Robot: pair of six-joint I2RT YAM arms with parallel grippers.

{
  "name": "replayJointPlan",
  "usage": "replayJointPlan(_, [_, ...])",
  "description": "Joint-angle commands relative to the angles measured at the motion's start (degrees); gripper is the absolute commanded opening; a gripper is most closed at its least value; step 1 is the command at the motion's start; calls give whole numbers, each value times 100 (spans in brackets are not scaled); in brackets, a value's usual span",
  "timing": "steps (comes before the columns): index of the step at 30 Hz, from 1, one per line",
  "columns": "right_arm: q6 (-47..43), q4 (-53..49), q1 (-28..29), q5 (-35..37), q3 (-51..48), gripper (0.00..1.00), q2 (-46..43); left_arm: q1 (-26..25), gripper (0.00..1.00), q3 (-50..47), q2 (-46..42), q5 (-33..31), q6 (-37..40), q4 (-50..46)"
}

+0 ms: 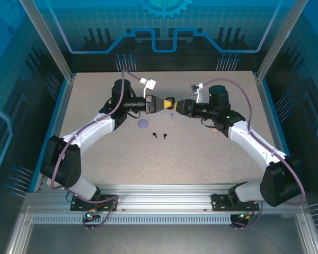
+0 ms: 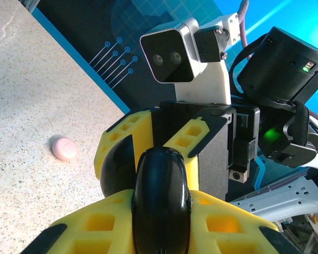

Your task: Insert the wireless bluetooth earbuds into the charging case

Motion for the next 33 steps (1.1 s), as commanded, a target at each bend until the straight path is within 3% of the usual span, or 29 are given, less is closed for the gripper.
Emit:
replayJointPlan(1, [-36, 161, 59, -58, 194, 43, 139, -68, 0, 195, -68, 211, -27, 189])
replayJointPlan(7, [-37, 195, 65, -126, 222, 36, 235, -89, 0, 203, -27, 202, -41, 212])
replayJointPlan(10, [-52, 277, 65, -252, 227, 26, 280, -105, 0, 243, 3, 209, -52, 197])
replayJointPlan(15, [-139, 318, 72, -410, 275, 1, 284, -110, 0, 248, 46, 181, -47, 144])
replayJointPlan(17, [-200, 230, 74, -410, 329, 0, 281, -106, 3, 227, 75, 133, -55, 134])
replayJointPlan(21, [-338, -39, 68, -282, 444, 0, 264, -109, 24, 186, 108, 27, -32, 89])
replayJointPlan(25, [-648, -712, 57, 103, 726, 0, 301, -100, 61, 253, 93, -215, 212, -233])
replayJointPlan(30, [-1488, -1806, -72, 648, 1267, 0, 519, 58, 84, 615, 45, -259, 904, -1173])
replayJointPlan(33, [-2200, -2480, -162, 934, 1694, 0, 758, 217, 90, 1071, 116, -146, 1572, -2179])
